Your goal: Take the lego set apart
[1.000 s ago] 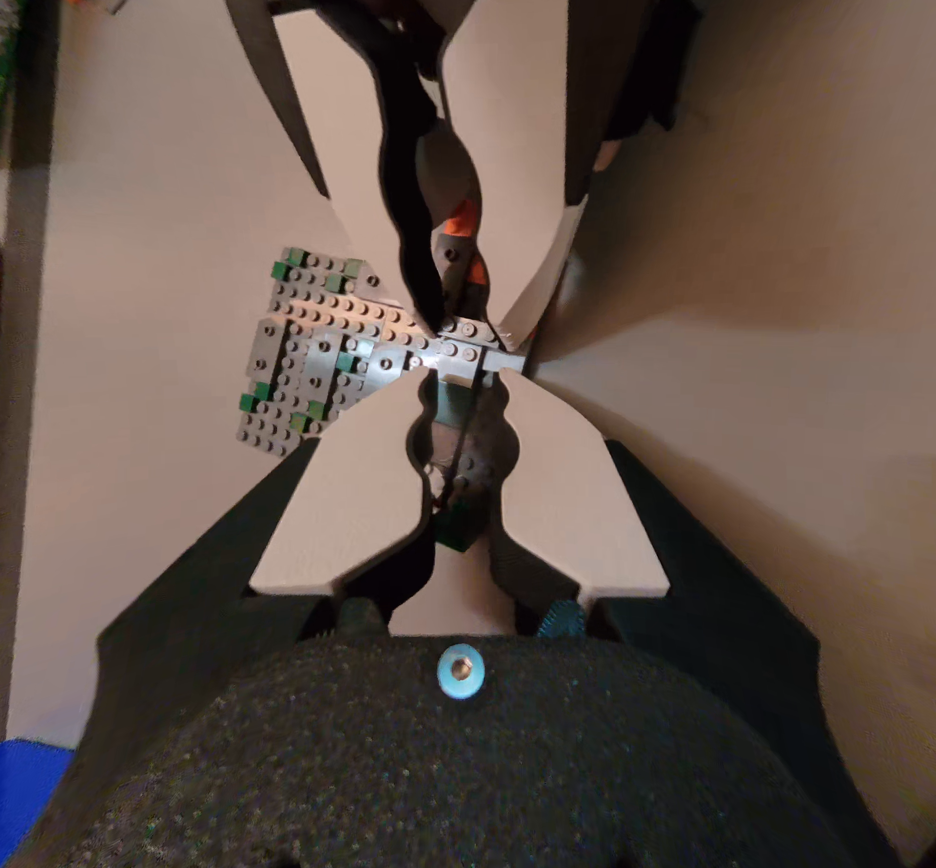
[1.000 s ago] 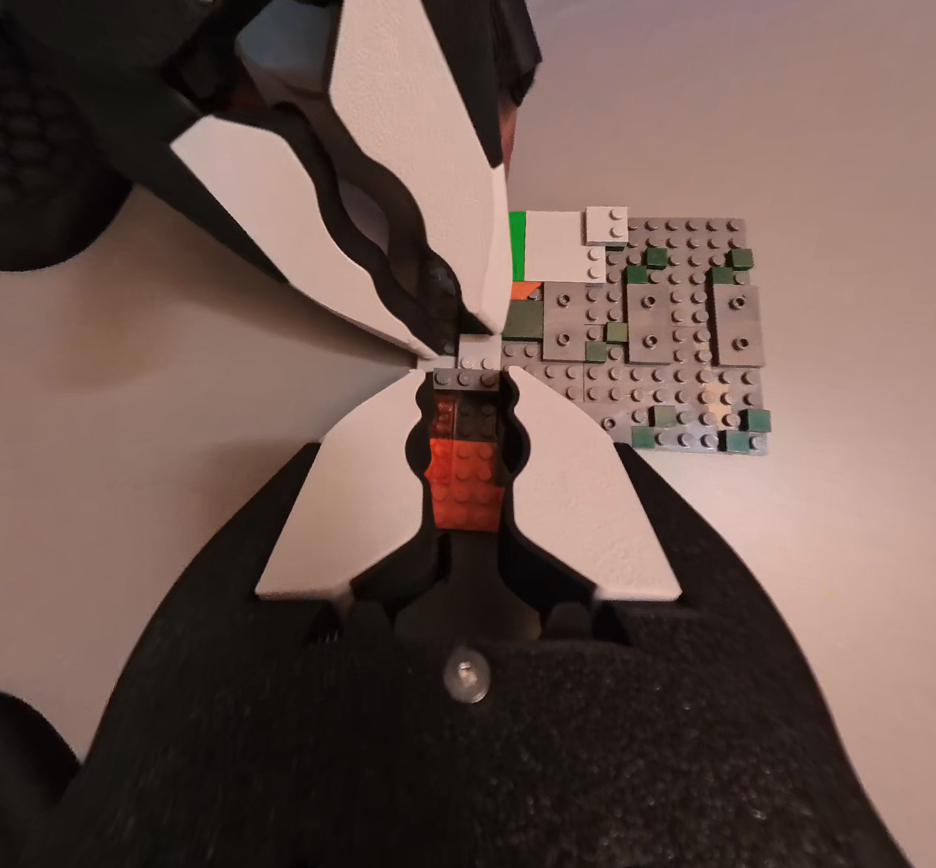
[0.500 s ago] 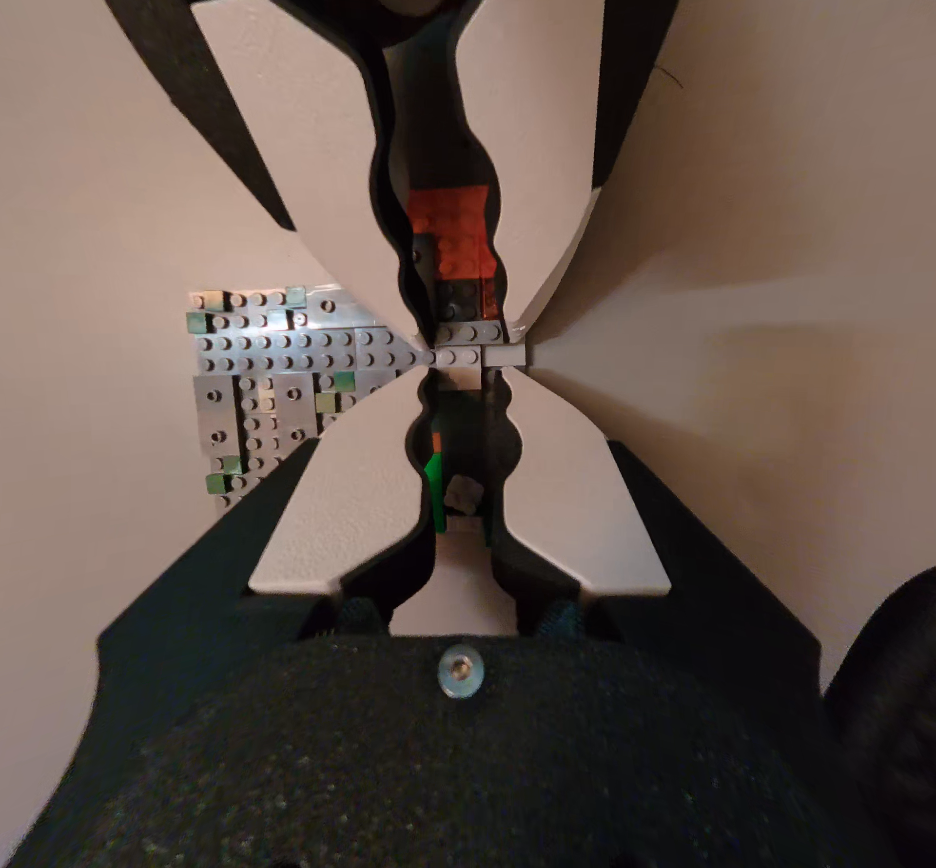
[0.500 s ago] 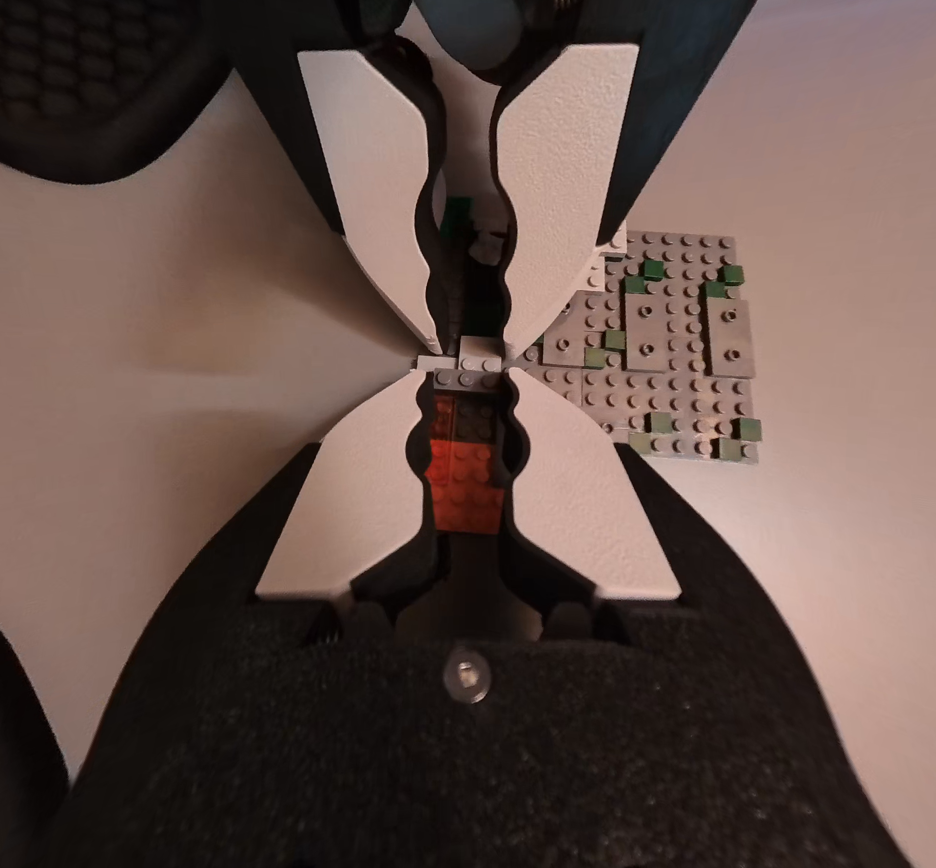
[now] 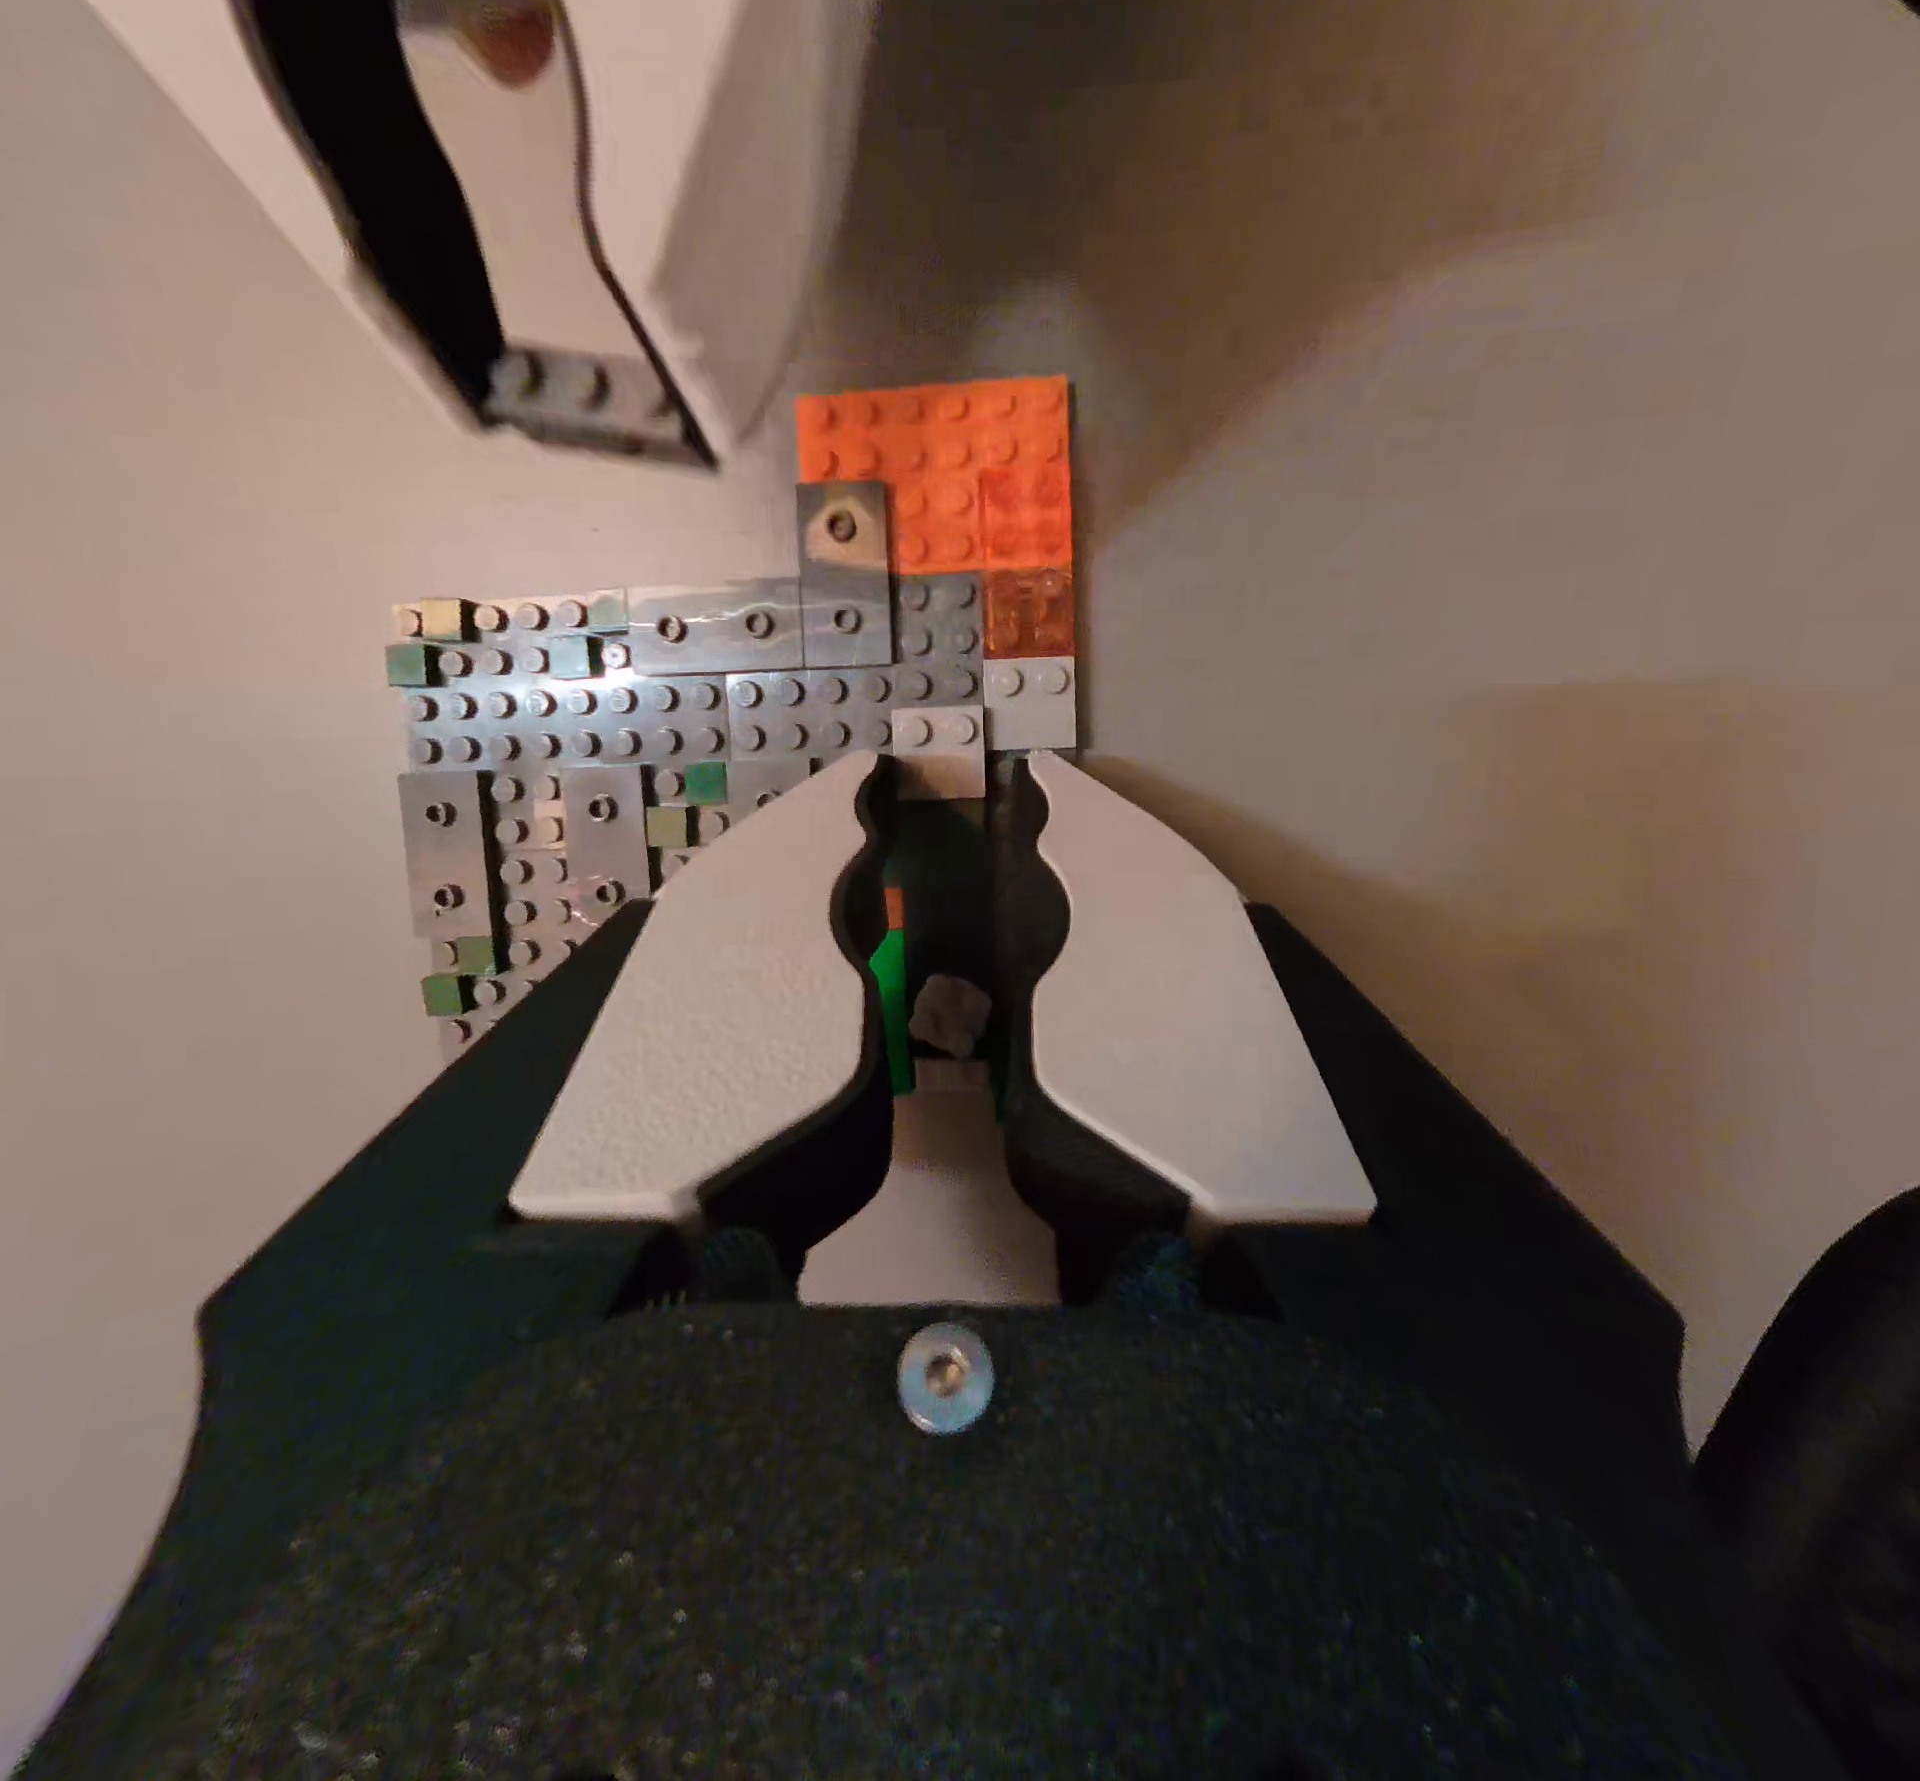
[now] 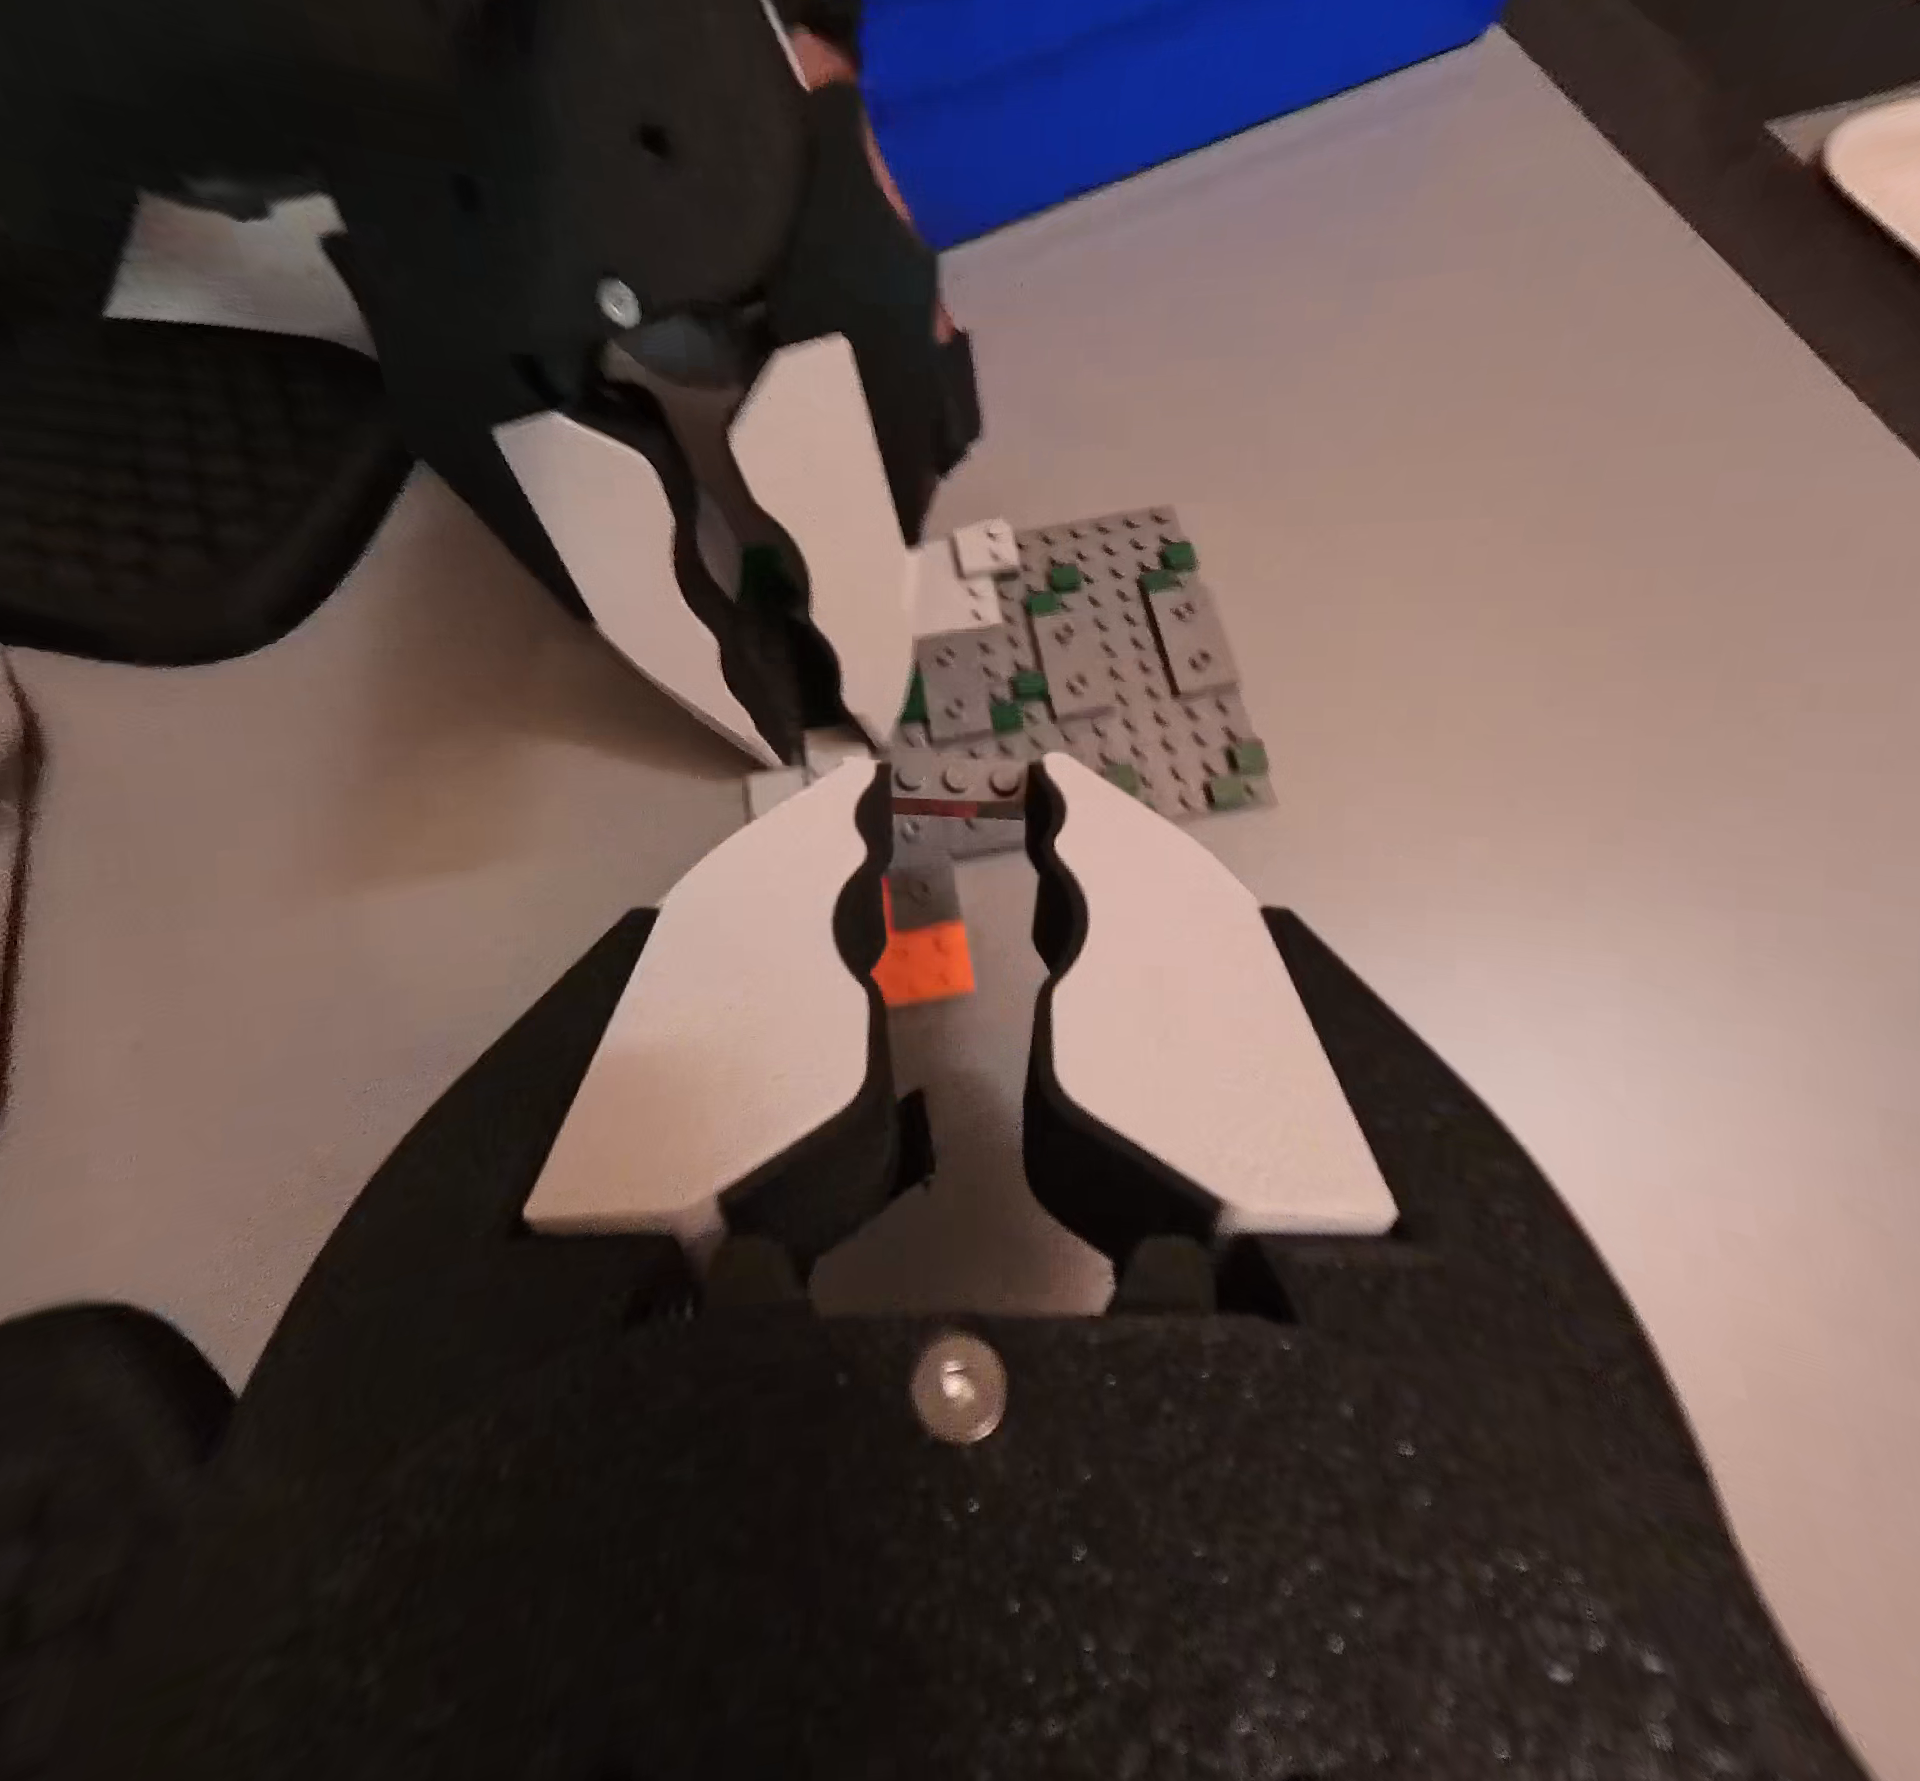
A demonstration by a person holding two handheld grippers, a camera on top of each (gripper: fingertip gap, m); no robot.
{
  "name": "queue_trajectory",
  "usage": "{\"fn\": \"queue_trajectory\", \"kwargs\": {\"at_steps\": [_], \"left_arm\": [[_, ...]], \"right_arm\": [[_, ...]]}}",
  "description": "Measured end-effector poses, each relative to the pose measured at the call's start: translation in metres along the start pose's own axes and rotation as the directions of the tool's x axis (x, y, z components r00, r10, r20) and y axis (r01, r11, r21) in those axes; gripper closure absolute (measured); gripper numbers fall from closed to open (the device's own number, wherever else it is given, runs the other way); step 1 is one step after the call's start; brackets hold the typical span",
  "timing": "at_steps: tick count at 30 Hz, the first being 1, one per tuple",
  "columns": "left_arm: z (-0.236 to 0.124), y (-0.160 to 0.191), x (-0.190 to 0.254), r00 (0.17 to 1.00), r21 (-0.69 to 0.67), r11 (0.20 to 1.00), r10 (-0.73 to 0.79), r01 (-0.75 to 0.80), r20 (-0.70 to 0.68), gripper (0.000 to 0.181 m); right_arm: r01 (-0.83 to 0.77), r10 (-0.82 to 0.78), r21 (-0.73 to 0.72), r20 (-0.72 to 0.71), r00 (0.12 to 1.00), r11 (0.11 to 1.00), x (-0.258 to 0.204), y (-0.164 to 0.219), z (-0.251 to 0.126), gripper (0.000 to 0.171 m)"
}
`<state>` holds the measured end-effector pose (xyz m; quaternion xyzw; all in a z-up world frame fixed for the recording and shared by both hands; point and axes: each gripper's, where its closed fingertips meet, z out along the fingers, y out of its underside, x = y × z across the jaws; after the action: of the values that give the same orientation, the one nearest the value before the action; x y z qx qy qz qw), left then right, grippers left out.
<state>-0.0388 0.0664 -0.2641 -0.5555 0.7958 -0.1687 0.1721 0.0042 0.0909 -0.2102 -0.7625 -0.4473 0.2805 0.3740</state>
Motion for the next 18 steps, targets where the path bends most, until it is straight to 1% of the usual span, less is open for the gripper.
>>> {"fn": "queue_trajectory", "kwargs": {"at_steps": [2, 4, 7, 9, 11, 13, 15, 18], "left_arm": [[0.000, 0.000, 0.000, 1.000, -0.004, 1.000, 0.016, -0.016, 0.018, 0.160], [-0.001, 0.000, 0.000, 0.999, 0.003, 1.000, 0.025, -0.025, 0.033, 0.160], [-0.001, -0.001, 0.000, 0.999, 0.022, 1.000, 0.018, -0.019, 0.041, 0.160], [-0.001, -0.001, -0.001, 0.998, 0.032, 0.999, 0.019, -0.021, 0.056, 0.160], [-0.001, -0.001, -0.002, 0.998, 0.039, 0.999, 0.017, -0.019, 0.068, 0.160], [-0.001, -0.001, -0.002, 0.997, 0.041, 0.999, 0.017, -0.021, 0.080, 0.160], [-0.001, -0.001, -0.003, 0.995, 0.042, 0.999, 0.022, -0.026, 0.097, 0.160], [-0.002, 0.000, -0.004, 0.993, 0.049, 0.999, 0.017, -0.022, 0.115, 0.160]], "right_arm": [[-0.014, 0.013, -0.014, -0.024, 1.000, 1.000, 0.008, 0.014, -0.008, 0.147], [-0.036, 0.036, 0.012, -0.016, 0.999, 0.999, 0.007, 0.020, -0.015, 0.147], [-0.002, 0.002, 0.035, 0.012, 1.000, 0.999, -0.009, 0.025, -0.019, 0.147], [0.048, -0.050, 0.029, 0.065, 0.997, 0.998, -0.028, 0.029, -0.016, 0.147], [0.105, -0.105, 0.001, 0.087, 0.991, 0.994, -0.042, 0.036, -0.010, 0.147], [0.144, -0.140, -0.060, 0.067, 0.988, 0.988, -0.043, 0.047, -0.004, 0.147], [0.162, -0.158, -0.107, 0.047, 0.986, 0.981, -0.041, 0.055, -0.001, 0.147], [0.163, -0.159, -0.140, 0.033, 0.987, 0.977, -0.038, 0.060, 0.000, 0.147]]}}
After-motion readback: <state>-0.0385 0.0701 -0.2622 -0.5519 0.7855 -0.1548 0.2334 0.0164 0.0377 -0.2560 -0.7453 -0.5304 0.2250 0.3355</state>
